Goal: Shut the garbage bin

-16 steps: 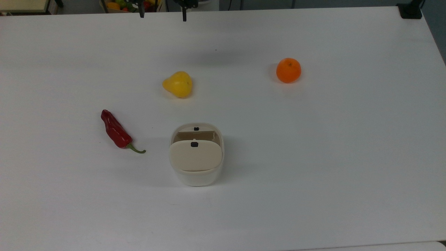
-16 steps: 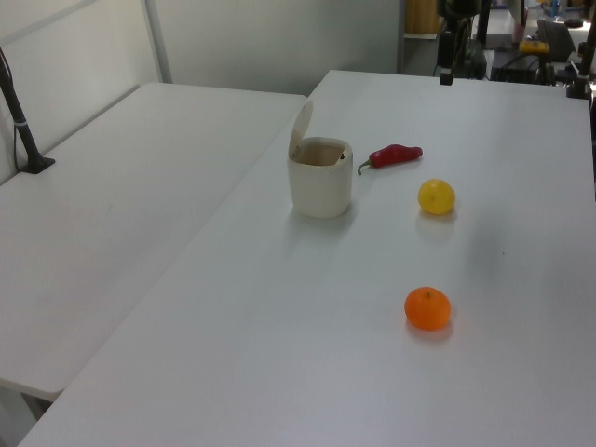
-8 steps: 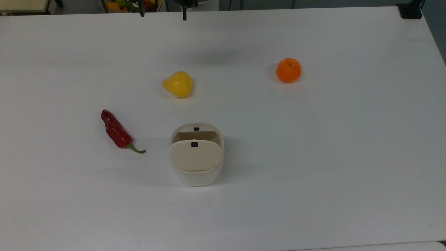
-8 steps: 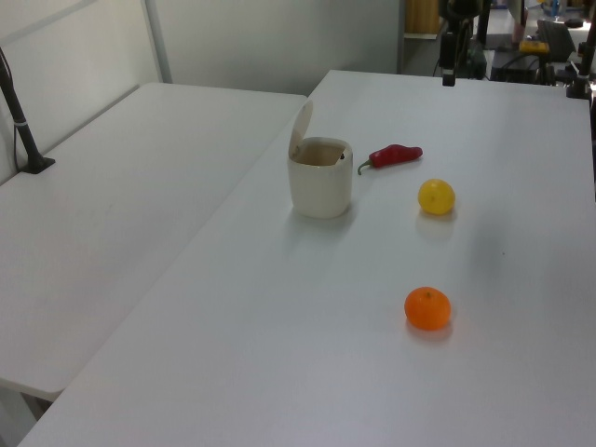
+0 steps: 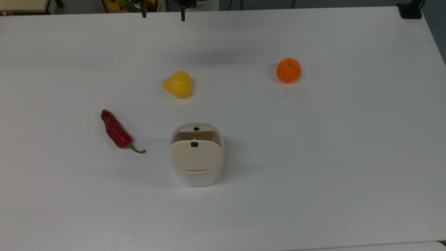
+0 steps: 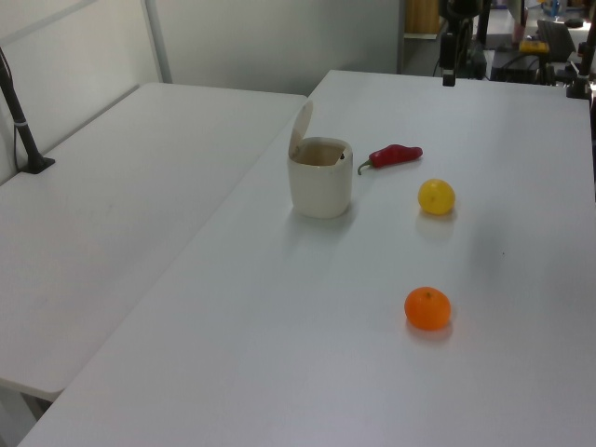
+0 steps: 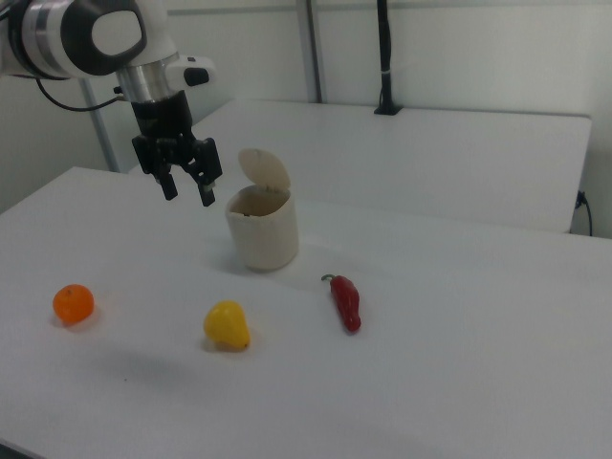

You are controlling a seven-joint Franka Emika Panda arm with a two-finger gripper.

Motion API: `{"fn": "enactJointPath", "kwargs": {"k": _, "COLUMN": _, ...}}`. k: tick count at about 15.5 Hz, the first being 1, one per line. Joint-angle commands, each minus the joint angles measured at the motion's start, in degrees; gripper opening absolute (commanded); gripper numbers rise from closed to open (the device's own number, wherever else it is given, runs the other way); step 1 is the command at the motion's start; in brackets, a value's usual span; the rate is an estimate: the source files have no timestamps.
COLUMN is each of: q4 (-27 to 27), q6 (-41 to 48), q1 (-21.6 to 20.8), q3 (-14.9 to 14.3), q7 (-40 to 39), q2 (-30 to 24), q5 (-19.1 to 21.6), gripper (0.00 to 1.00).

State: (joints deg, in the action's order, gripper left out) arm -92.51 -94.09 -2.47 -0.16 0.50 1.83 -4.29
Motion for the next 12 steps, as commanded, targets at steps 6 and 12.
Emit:
{"fn": "enactJointPath", "kwargs": {"k": 6, "q4": -0.48, "q6": 0.92, "q1": -0.52, "q3": -0.02, "q7": 0.47, "q2": -0.69, "q5": -0.9, "gripper": 0.0}}
{"fn": "enactJointPath", "kwargs": {"k": 12, "q4": 2.41, "q6": -0.83, "q1": -0.7, "q3": 0.07, "q7": 0.12, "q2": 2.55, "q5": -0.72, "gripper": 0.0}}
